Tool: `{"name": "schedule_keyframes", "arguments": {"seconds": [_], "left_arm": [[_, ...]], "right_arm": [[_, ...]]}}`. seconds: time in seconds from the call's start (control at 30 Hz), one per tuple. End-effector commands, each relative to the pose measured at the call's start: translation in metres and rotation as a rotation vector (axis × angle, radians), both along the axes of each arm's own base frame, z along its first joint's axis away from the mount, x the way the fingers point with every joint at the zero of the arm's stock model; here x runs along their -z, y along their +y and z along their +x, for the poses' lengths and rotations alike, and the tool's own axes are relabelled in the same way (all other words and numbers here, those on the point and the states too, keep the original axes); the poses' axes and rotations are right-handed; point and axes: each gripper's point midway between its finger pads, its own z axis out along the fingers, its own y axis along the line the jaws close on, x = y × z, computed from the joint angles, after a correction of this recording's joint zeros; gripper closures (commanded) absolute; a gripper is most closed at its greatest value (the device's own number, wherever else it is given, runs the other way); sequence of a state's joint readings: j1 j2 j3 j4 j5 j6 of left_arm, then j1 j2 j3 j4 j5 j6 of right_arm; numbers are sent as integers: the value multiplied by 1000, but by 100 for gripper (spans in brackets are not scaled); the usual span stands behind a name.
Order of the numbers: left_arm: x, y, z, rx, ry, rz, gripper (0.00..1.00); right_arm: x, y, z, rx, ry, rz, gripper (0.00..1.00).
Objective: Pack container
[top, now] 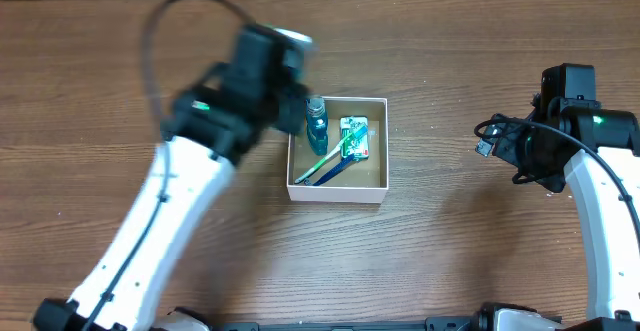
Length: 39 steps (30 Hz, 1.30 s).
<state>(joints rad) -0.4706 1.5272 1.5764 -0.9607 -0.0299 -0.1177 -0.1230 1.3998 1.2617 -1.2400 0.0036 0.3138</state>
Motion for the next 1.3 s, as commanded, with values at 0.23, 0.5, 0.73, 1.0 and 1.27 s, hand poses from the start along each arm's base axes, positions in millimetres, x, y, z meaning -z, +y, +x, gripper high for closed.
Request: {"name": "schedule_keyframes", "arguments": {"seconds": [0.23, 0.5, 0.73, 1.0, 1.27], "left_arm": [[129, -83, -16, 313, 194, 289, 93], [150, -75, -23, 300, 280, 342, 45], [-11, -16, -32, 13, 27, 270, 41], [-63, 154, -9, -537, -18, 37, 0], [-17, 198, 13, -633, 122, 89, 0]], "right_arm": [[-4, 0, 1, -3, -17, 3, 0], [-4, 0, 1, -3, -18, 3, 0], [-8, 0, 14, -37, -73, -12, 0], [-76, 81, 88, -343, -413, -85, 0], [-89, 91, 106, -401, -505, -108, 0]]}}
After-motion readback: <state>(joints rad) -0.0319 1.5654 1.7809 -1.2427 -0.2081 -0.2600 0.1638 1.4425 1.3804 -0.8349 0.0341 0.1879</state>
